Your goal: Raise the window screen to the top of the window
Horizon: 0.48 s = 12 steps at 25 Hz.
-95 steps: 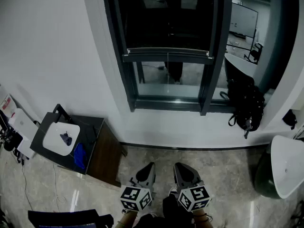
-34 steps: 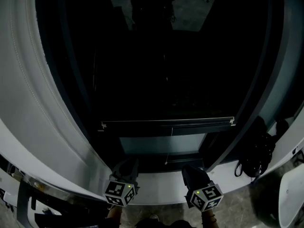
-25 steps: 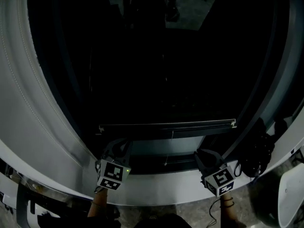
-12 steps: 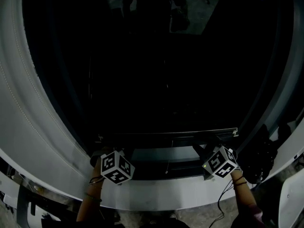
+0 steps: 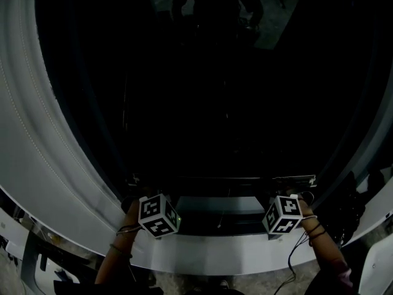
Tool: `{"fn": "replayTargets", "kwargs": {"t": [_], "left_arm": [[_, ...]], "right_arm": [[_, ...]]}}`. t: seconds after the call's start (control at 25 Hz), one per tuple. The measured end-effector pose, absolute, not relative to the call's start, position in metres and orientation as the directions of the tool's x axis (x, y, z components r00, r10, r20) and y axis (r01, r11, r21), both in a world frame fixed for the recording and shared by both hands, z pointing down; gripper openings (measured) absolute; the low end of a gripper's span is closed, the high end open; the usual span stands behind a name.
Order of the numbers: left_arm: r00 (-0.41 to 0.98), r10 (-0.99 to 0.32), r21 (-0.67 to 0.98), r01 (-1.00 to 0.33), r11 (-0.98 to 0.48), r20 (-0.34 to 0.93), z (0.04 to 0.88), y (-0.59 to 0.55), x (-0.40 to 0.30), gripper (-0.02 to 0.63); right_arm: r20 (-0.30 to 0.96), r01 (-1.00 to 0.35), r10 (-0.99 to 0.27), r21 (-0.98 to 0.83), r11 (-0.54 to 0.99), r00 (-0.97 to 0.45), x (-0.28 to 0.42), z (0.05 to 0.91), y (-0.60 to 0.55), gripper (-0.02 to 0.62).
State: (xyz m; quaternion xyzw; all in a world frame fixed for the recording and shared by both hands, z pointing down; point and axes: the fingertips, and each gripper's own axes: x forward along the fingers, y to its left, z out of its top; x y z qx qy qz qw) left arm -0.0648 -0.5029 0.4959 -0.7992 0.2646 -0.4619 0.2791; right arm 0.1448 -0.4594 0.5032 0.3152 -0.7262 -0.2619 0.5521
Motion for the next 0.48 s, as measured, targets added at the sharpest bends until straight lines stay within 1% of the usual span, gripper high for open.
{"fn": "replayTargets", "kwargs": {"t": [0.2,0.4,0.48], "left_arm": [[0.423,-0.686,-0.703,-0.147,-0.696,0.591,0.4969,-0.5036,-0.0657,0.023],[0.358,-0.710,-0.760,0.000,-0.650,0.607,0.5031,-0.5041,-0.0651,0.008],[0.321,-0.714,-0.760,0.025,-0.650,0.622,0.5043,-0.5064,-0.0673,0.008]], "right_arm": [[0.702,-0.197,-0.684,0.655,0.729,-0.197,0.1461,0.5019,-0.4617,0.055],[0.714,-0.299,-0.665,0.600,0.742,-0.220,0.1446,0.4984,-0.4655,0.051],[0.714,-0.325,-0.661,0.584,0.744,-0.230,0.1438,0.4957,-0.4678,0.034]]}}
